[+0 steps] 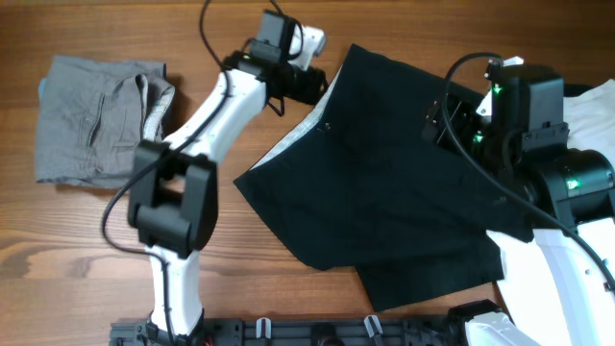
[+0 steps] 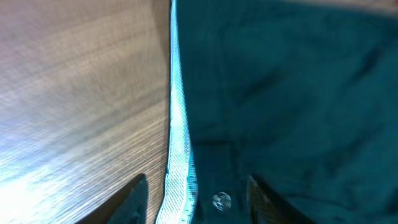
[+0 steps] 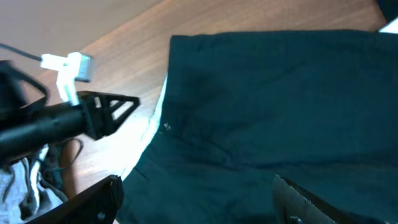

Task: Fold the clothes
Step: 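Drag the black trousers toward the table center with the right gripper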

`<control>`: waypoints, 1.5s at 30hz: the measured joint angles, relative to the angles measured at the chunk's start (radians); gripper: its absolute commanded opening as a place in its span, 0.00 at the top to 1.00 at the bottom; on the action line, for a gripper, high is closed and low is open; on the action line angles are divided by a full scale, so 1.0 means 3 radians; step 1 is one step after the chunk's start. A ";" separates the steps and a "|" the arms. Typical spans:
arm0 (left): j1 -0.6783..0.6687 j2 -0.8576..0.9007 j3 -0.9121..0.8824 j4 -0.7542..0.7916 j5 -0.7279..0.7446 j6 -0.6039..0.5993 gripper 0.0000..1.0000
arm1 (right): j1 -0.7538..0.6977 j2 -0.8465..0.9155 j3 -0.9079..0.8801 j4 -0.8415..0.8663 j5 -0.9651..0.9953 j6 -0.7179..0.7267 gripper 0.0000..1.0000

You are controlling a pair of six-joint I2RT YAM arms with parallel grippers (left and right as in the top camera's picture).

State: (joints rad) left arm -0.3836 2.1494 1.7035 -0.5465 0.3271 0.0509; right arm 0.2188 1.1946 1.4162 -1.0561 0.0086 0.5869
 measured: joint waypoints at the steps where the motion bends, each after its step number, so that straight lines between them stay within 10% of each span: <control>1: -0.0009 0.0053 0.0000 0.0009 -0.0018 -0.0011 0.59 | 0.0000 0.0000 0.0000 -0.0034 0.0000 0.0000 0.18; 4: -0.0038 0.0193 -0.0003 0.0088 -0.0080 0.0018 0.80 | 0.0000 0.0013 0.0000 -0.0072 0.0001 0.0000 0.18; 12: -0.0047 0.0420 -0.0001 0.0429 -0.0154 0.0057 0.22 | 0.0000 0.0155 0.0000 -0.0122 0.0028 0.0000 0.17; 21: -0.0136 0.0579 0.0000 0.0594 0.0037 0.0053 0.15 | 0.0000 0.0360 0.0000 -0.0214 0.0061 -0.0017 0.17; 25: -0.0207 0.0590 0.0005 0.0604 0.0081 0.0055 0.33 | 0.0000 0.0370 0.0000 -0.0240 0.0062 -0.0017 0.17; 28: -0.0277 0.0607 0.0008 0.0600 0.0113 0.0108 0.93 | 0.0000 0.0370 -0.0001 -0.0300 0.0062 -0.0015 0.17; 42: 0.0532 0.0404 0.0008 0.0322 -0.0554 -0.0083 0.96 | 0.0000 0.0370 -0.0001 -0.0421 0.0064 -0.0017 0.16; 44: 0.0830 0.0296 0.0008 0.0275 -0.0612 -0.0092 0.79 | 0.0000 0.0370 -0.0001 -0.0421 0.0062 -0.0017 0.16; 45: 0.0961 0.0247 0.0008 0.0258 -0.0603 -0.0093 0.51 | 0.0000 0.0370 0.0000 -0.0421 0.0062 -0.0017 0.16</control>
State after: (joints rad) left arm -0.0952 2.2234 1.7058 -0.4690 0.1463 0.0231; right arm 0.2188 1.3056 1.4162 -1.1824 0.0273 0.5819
